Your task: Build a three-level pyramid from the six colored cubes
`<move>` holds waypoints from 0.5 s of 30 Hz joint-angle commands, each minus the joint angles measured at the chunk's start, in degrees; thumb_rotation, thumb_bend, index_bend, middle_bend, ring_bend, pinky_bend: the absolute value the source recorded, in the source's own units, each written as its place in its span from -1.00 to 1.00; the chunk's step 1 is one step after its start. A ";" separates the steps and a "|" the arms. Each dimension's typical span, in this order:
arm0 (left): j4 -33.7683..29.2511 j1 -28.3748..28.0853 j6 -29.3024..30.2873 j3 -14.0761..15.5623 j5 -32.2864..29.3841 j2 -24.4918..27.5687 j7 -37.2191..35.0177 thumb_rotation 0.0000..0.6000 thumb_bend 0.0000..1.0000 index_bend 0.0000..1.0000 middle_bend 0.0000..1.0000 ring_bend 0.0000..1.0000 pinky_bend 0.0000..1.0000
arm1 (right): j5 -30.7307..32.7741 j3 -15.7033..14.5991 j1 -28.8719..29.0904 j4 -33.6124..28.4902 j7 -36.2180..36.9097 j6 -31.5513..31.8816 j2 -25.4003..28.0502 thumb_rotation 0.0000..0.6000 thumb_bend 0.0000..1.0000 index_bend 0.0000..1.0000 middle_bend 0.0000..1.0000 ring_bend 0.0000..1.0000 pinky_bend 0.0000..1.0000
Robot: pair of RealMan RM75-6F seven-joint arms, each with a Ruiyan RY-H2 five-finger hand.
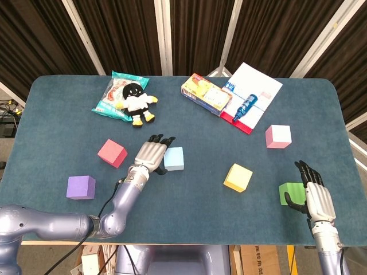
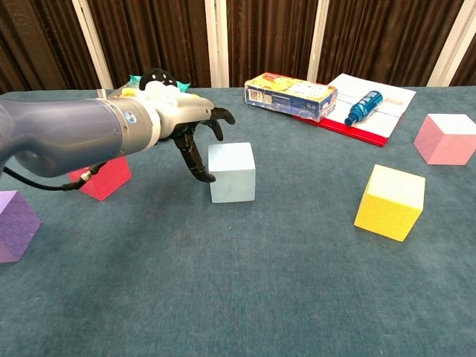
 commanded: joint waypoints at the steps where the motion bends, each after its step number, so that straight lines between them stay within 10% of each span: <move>1: 1.76 -1.00 -0.48 0.16 -0.92 -1.40 -0.21 1.00 -0.38 -1.00 -0.66 -1.00 -0.89 | 0.11 -0.01 0.02 -0.07 -0.01 -0.07 0.01 1.00 -0.19 -1.00 -1.00 -1.00 -1.00; 15: 4.30 -2.81 -1.42 0.78 -0.90 -2.61 -0.80 1.00 -0.14 -0.98 -0.58 -0.97 -0.89 | 0.89 0.03 0.07 -0.51 0.05 -0.39 0.12 1.00 -0.19 -1.00 -1.00 -1.00 -1.00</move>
